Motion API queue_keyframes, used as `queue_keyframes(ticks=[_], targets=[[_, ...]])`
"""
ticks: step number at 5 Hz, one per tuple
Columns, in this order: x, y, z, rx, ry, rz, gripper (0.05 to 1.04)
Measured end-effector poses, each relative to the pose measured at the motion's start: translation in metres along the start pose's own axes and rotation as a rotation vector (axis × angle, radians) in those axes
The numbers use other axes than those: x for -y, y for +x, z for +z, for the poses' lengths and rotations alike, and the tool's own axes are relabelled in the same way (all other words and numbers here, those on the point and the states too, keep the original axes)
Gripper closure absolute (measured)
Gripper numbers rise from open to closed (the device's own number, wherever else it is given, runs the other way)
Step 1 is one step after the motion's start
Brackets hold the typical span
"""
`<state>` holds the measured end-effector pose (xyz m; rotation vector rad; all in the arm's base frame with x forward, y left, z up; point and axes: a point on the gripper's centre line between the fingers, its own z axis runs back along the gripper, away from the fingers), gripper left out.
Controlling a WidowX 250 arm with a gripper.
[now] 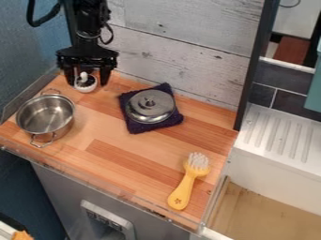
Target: Move the little thing to the right side of the cover of the silver pot
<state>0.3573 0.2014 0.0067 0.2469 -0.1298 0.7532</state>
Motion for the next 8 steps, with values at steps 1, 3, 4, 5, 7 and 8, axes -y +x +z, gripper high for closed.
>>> queue_keyframes(ticks=[1,3,4,5,7,8], targets=[[-0.004,0.013,-0.003,-0.007,-0.021,0.045,0.083],[-0.014,0.039,-0.023,-0.038,-0.055,0.138,0.083],[-0.012,0.044,-0.030,-0.056,-0.051,0.149,0.083],[-0.008,0.043,-0.036,-0.071,-0.046,0.154,0.134],[-0.006,0.043,-0.038,-0.058,-0.041,0.164,0.731],[-0.004,0.041,-0.040,-0.048,-0.039,0.154,0.856]])
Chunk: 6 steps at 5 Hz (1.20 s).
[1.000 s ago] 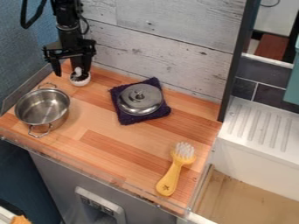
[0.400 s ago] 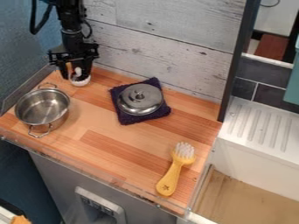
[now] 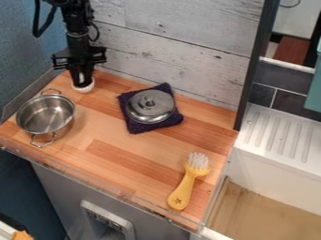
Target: Move the little thing to the right side of the cover of the silver pot
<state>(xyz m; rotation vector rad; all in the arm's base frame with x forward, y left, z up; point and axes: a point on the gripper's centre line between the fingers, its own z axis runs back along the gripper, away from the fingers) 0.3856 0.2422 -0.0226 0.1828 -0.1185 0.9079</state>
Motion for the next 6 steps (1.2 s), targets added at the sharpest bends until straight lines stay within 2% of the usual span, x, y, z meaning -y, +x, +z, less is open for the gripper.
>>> queue_keyframes(ticks=[2,4,5,6], targets=[[-0.001,-0.013,0.006,-0.014,-0.024,-0.044,0.857],[-0.002,-0.022,0.053,0.013,-0.003,-0.142,0.857],[0.016,-0.040,0.076,0.006,-0.038,-0.219,0.857],[0.047,-0.065,0.101,0.031,-0.064,-0.298,0.857]])
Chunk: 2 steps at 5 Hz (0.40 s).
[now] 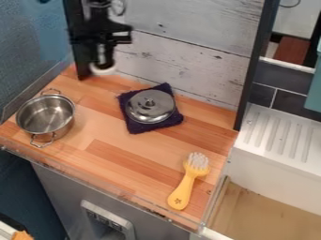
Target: Move the little thing to the right side of the cover of the silver pot
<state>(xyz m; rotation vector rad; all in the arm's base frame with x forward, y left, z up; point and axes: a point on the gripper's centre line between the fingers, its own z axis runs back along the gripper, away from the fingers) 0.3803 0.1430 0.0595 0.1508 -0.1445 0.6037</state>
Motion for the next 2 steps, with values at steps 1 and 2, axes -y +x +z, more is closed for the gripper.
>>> queue_keyframes(ticks=[1,2], targets=[[0.041,-0.021,0.018,0.021,-0.034,-0.064,0.857],[0.079,-0.045,0.022,0.021,-0.086,-0.153,0.857]])
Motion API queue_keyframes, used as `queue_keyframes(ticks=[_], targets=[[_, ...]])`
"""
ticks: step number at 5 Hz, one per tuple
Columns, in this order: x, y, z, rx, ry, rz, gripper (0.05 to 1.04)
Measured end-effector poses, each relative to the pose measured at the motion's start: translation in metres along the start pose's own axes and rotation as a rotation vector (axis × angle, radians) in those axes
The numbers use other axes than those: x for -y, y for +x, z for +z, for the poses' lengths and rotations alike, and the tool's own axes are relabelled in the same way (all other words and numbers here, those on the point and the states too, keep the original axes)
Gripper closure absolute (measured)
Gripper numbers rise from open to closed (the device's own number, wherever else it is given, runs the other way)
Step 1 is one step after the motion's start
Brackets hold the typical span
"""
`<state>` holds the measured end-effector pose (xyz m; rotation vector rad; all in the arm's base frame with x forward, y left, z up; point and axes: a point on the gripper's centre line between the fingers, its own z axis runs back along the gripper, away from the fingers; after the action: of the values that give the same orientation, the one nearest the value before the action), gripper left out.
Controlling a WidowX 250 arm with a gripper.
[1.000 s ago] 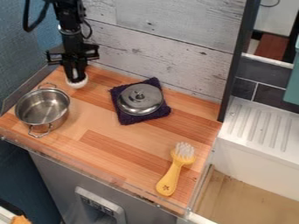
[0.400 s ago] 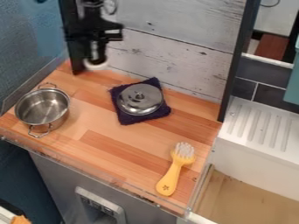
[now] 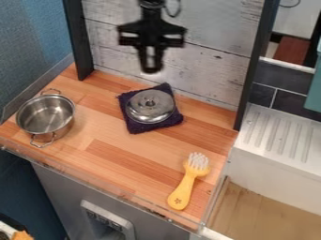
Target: Move the little thing to the right side of the cover of the silver pot
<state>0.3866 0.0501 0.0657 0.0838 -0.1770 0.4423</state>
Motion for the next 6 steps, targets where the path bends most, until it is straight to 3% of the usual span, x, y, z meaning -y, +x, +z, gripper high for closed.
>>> queue_keyframes(ticks=[1,2,4,6], targets=[[0.036,-0.016,-0.001,0.010,-0.025,-0.104,0.857],[0.053,-0.025,-0.019,0.004,-0.042,-0.170,0.857],[0.064,-0.040,-0.057,-0.040,-0.007,-0.204,0.857],[0.065,-0.049,-0.079,-0.080,0.003,-0.219,0.857]])
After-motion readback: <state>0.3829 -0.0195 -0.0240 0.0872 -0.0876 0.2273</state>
